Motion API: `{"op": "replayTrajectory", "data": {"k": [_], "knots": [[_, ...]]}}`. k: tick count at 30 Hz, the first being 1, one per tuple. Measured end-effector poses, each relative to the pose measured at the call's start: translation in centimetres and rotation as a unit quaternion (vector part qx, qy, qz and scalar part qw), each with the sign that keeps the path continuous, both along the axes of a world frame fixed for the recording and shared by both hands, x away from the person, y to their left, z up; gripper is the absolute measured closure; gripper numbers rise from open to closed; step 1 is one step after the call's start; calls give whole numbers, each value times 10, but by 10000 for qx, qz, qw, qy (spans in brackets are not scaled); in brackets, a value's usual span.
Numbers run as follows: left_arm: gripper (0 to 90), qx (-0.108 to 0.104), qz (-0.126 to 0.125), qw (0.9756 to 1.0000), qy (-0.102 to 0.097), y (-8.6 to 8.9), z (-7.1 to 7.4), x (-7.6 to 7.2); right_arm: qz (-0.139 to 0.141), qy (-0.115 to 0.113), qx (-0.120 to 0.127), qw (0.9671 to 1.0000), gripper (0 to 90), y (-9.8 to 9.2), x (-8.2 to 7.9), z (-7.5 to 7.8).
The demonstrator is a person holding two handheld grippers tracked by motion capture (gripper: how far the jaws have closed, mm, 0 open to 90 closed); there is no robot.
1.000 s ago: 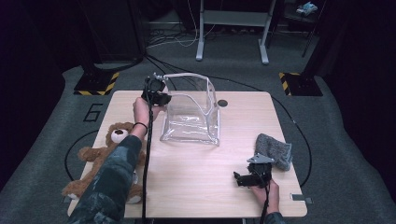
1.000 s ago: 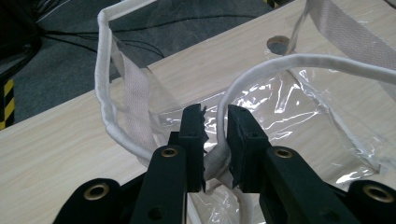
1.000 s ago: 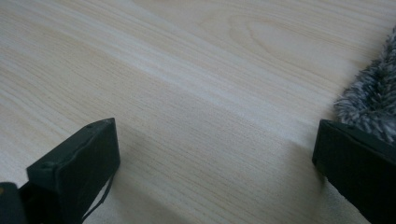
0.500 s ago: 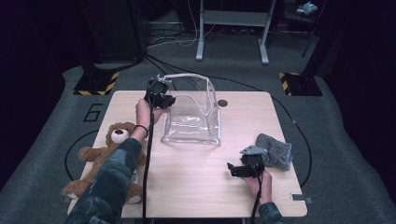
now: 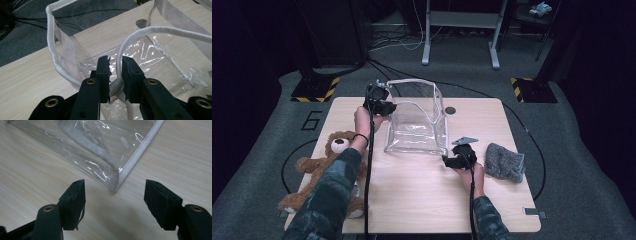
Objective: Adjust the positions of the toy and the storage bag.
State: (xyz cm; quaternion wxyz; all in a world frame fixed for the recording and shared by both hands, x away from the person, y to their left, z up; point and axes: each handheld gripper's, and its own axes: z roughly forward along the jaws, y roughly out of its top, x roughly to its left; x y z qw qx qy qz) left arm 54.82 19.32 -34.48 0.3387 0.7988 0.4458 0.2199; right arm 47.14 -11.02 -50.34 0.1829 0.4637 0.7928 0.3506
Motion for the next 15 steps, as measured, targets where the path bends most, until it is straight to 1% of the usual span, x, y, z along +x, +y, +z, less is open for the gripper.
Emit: {"op": "replayTrajectory", "data": {"k": [1,2,3,4,5,6,7,8,9,11,12,13,14,15], "knots": [[763,5,5,10000,-6,0,0,0,12,-87,-37,10000,375,2,3,-1],[762,6,-2,10000,8,0,0,-1,-30,-102,-75,9999,406,4,4,-1],[762,3,-12,10000,11,0,0,-1,-171,-38,-150,9997,443,8,8,-2],[763,4,-10,10000,4,0,0,-1,-182,-65,-110,9998,494,9,10,-3],[763,6,-13,10000,0,0,0,-1,-279,-82,-174,9994,521,11,11,-4],[763,15,-12,10000,9,0,0,-1,-311,-69,-219,9993,538,12,12,-4],[763,2,-14,10000,6,0,0,-1,-300,-96,-155,9994,569,13,13,-4],[764,-15,-15,10000,7,0,-1,-2,-300,-70,-127,9994,610,14,14,-3],[764,-16,-16,10000,4,0,-1,-2,-302,-76,-164,9994,663,16,15,-3],[765,-17,-26,10000,31,1,0,-2,-276,-138,-222,9993,739,19,15,-3],[766,-35,-28,10000,28,1,0,-3,-311,-105,-268,9991,787,22,15,-3],[767,-40,-39,10000,15,1,-1,-3,-334,-144,-334,9988,808,23,15,-4],[767,-20,-44,10000,21,1,0,-3,-365,-119,-300,9988,817,23,15,-4],[767,-32,-56,10000,37,2,0,-3,-308,-126,-283,9990,825,22,15,-4]]}}
